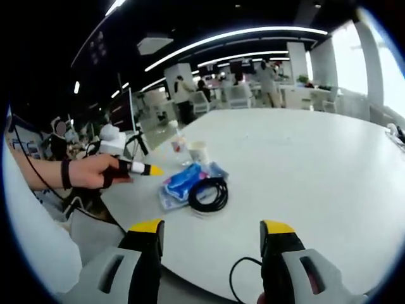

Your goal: Arrange the tabletop items into an orderly group along one side of the table until the central work area is clear of visible clutter.

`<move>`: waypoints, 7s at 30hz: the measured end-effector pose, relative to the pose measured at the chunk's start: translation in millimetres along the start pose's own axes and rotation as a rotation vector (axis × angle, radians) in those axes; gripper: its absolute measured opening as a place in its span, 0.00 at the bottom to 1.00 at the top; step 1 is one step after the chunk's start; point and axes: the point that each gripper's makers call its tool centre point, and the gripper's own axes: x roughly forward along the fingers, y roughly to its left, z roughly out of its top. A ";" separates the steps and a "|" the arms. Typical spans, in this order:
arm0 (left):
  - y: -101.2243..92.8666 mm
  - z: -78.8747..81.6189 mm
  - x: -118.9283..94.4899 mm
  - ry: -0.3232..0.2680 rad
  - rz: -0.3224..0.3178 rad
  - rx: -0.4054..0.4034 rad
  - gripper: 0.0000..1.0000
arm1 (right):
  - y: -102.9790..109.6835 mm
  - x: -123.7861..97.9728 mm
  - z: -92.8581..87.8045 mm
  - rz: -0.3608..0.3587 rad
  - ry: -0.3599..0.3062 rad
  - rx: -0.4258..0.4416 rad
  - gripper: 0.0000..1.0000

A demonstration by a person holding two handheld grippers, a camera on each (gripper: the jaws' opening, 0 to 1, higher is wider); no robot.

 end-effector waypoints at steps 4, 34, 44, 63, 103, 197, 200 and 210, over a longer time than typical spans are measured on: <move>-5.0 0.1 5.0 0.008 -0.014 0.019 0.35 | -2.0 -2.2 0.1 -0.008 -0.008 0.008 0.62; -78.7 -40.1 30.3 0.136 -0.144 0.102 0.31 | -30.1 -24.3 -6.6 -0.082 -0.035 0.075 0.61; -79.5 -38.6 53.2 0.160 -0.130 0.050 0.29 | -37.6 -32.3 -14.3 -0.099 -0.032 0.093 0.61; -74.8 -40.2 82.3 0.192 -0.082 -0.005 0.25 | -49.4 -41.9 -22.1 -0.122 -0.025 0.115 0.61; -77.0 -20.2 51.9 0.104 -0.137 -0.049 0.01 | -32.3 13.6 -28.3 -0.035 0.041 0.118 0.57; -235.7 -67.0 74.5 0.204 -0.353 0.108 0.00 | -142.7 93.1 -37.8 -0.014 0.166 0.191 0.03; -245.6 -68.6 79.6 0.213 -0.359 0.125 0.00 | -151.8 91.7 -38.8 -0.027 0.173 0.185 0.03; -255.1 -68.0 105.4 0.246 -0.346 0.133 0.00 | -171.0 93.6 -37.2 -0.052 0.190 0.187 0.03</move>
